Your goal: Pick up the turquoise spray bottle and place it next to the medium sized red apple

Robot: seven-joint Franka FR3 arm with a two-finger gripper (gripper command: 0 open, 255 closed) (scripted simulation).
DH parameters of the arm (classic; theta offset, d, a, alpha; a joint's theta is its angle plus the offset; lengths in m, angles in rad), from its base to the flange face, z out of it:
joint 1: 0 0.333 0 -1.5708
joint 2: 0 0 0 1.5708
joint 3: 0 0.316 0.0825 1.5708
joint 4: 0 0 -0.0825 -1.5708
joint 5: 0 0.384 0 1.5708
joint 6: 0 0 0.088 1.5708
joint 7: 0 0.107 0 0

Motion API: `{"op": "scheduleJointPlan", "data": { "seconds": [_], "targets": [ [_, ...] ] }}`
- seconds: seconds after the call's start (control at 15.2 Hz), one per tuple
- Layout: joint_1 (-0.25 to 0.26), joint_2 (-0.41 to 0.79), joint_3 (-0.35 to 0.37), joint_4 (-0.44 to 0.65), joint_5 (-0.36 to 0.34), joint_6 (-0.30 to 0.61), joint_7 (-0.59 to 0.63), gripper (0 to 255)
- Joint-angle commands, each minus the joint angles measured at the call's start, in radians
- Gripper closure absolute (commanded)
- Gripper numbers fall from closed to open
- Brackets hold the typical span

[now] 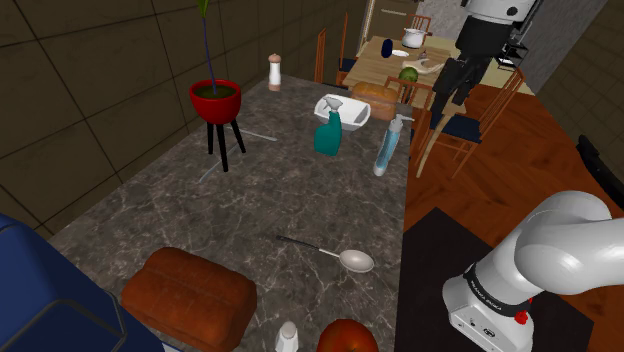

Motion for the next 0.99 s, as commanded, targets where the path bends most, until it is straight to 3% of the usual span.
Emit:
{"op": "scheduleJointPlan", "data": {
  "seconds": [0.0,0.46,0.92],
  "targets": [
    [0.0,0.0,0.0,0.0,0.0,0.0,0.0,0],
    [0.009,0.222,-0.066,0.055,-0.044,0.166,-0.144,0],
    [0.02,0.472,-0.116,0.18,-0.054,0.293,-0.28,0]
  ]
}}
